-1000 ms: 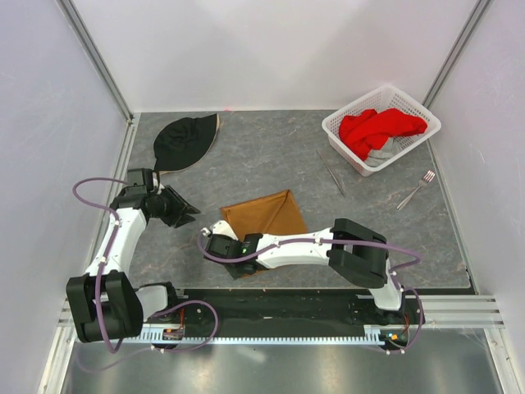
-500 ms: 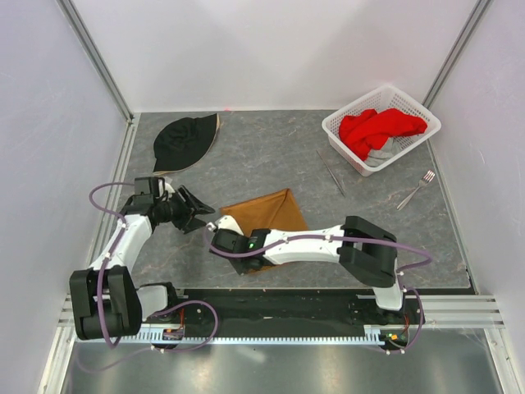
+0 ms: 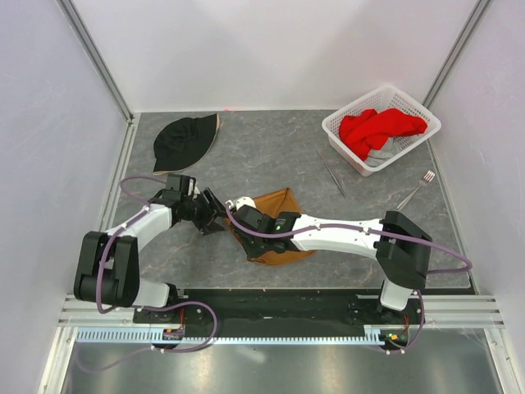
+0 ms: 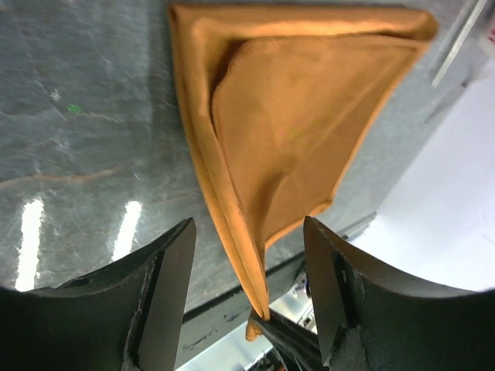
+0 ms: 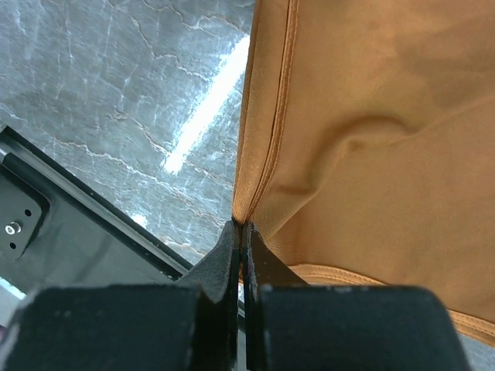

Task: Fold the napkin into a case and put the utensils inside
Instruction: Pick up the upper triangle-folded napkin from the center of the board, then turn over the upper triangle folded napkin at the center of the board.

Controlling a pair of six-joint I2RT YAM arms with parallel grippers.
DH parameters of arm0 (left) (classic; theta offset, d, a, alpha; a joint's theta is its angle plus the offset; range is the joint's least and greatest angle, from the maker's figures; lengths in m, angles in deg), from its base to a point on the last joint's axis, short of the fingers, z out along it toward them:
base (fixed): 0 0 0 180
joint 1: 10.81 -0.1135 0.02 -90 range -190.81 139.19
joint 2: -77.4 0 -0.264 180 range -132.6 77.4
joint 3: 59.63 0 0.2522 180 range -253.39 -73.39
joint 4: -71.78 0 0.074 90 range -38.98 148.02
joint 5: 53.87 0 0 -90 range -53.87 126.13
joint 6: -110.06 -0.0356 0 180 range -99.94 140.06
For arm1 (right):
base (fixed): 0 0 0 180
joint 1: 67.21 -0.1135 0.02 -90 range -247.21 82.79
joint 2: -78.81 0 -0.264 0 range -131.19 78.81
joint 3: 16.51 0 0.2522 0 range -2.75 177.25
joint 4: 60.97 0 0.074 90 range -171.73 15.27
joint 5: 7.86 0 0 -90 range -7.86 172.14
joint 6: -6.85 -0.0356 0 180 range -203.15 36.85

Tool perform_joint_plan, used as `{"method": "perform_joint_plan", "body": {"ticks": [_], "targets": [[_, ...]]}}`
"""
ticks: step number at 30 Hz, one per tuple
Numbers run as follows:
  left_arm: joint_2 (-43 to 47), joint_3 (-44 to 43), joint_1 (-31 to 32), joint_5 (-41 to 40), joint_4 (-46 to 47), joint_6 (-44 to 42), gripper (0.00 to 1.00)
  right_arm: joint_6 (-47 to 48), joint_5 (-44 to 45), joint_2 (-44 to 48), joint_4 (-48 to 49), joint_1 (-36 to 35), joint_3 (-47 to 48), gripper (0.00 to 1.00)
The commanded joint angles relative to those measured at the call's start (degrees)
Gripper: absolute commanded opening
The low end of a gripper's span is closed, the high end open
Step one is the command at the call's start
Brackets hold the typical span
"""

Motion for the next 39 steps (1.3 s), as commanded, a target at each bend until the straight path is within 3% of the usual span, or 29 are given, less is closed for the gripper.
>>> {"method": "perform_joint_plan", "body": {"ticks": [1, 12, 18, 21, 22, 25, 30, 35, 39], "targets": [[-2.9, -4.4, 2.1, -6.8, -0.4, 2.7, 0.66, 0.9, -2.6, 2.7, 2.4, 0.7, -1.2, 0.0], [-13.0, -9.5, 5.7, -14.7, -1.4, 4.2, 0.61, 1.6, -3.9, 3.9, 3.7, 1.6, -2.1, 0.0], [-16.4, -11.8, 6.4, -18.1, -1.8, 4.4, 0.5, 2.1, -4.1, 5.6, 3.6, 2.4, -2.6, 0.0], [-17.0, -13.3, 6.6, -18.6, -2.3, 3.8, 0.18, 2.6, -4.5, 5.7, 3.8, 2.7, -2.8, 0.0], [-16.9, -14.0, 6.6, -18.9, -2.8, 3.7, 0.12, 2.7, -5.4, 5.6, 3.9, 2.6, -2.8, 0.0], [-14.2, -16.1, 6.3, -21.4, -6.3, 1.8, 0.02, 2.8, -8.7, 5.3, 5.5, 2.4, -2.7, 0.0], [-3.1, -16.6, 1.9, -22.3, -12.7, -2.1, 0.02, 3.5, -11.8, 2.7, 6.3, -1.6, 3.4, 0.0], [10.0, -18.3, -10.3, -20.5, -20.2, -5.1, 0.02, 2.4, -20.2, -4.2, 9.5, -5.6, 13.8, 0.0], [18.2, -28.4, -13.7, -25.6, -26.4, -7.7, 0.02, -3.6, -31.5, -7.4, 18.7, -7.4, 20.8, 0.0]]}}
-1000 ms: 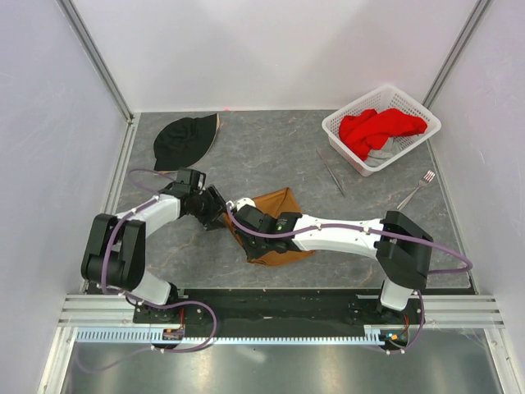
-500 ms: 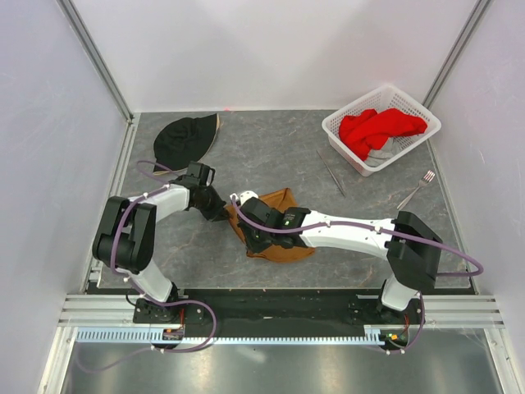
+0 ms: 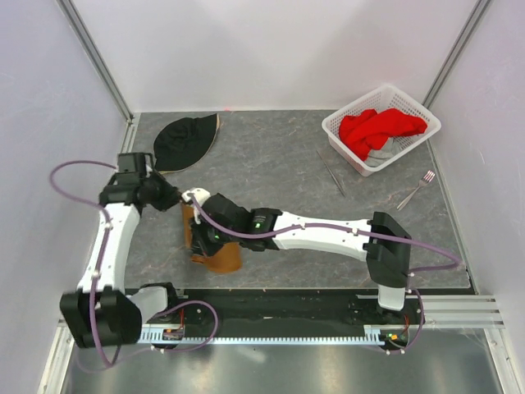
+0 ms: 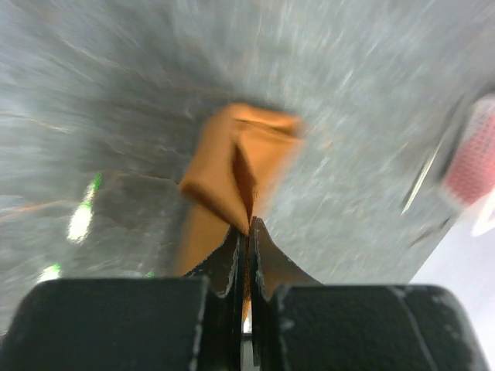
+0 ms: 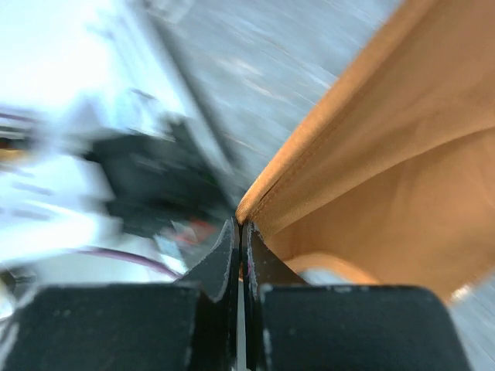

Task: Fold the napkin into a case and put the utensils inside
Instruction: Turn over the upper triangle folded napkin at the center of the board.

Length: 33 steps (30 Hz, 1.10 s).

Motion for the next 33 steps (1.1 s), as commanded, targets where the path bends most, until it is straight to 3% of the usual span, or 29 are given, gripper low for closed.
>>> {"method": "perform_joint_plan", "body": {"ticks": [1, 5, 12, 16, 21, 28, 31, 33], "targets": [[8.0, -12.6, -2.7, -7.4, -2.4, -5.3, 0.02, -7.9, -19.5, -1.5, 13.4, -3.2, 4.8, 0.0], [5.0, -16.5, -0.9, -5.0, -1.0, -5.4, 0.02, -15.5, -24.7, 1.5, 27.9, -1.5, -4.8, 0.0], [-9.7, -13.7, 15.5, -10.4, 8.3, -2.7, 0.02, -28.2, -31.0, 3.1, 57.2, 5.8, -28.5, 0.0], [-18.9, -13.1, 21.5, -12.1, 14.3, -1.3, 0.02, -28.1, -32.0, 5.7, 63.8, 10.0, -43.9, 0.0], [-29.0, -16.2, 27.8, -15.1, 18.2, 0.3, 0.02, -27.7, -32.7, 7.9, 67.0, 14.8, -55.4, 0.0], [-36.5, -20.5, 32.2, -13.9, 18.4, 2.5, 0.02, -24.5, -30.4, 13.0, 60.5, 18.1, -63.3, 0.0], [-37.1, -22.0, 33.1, -12.5, 18.5, 2.7, 0.14, -22.1, -27.9, 16.6, 54.4, 20.3, -65.5, 0.01], [-36.6, -22.7, 33.8, -10.2, 18.5, 1.9, 0.32, -18.5, -25.7, 20.1, 48.2, 21.4, -66.6, 0.11]]}}
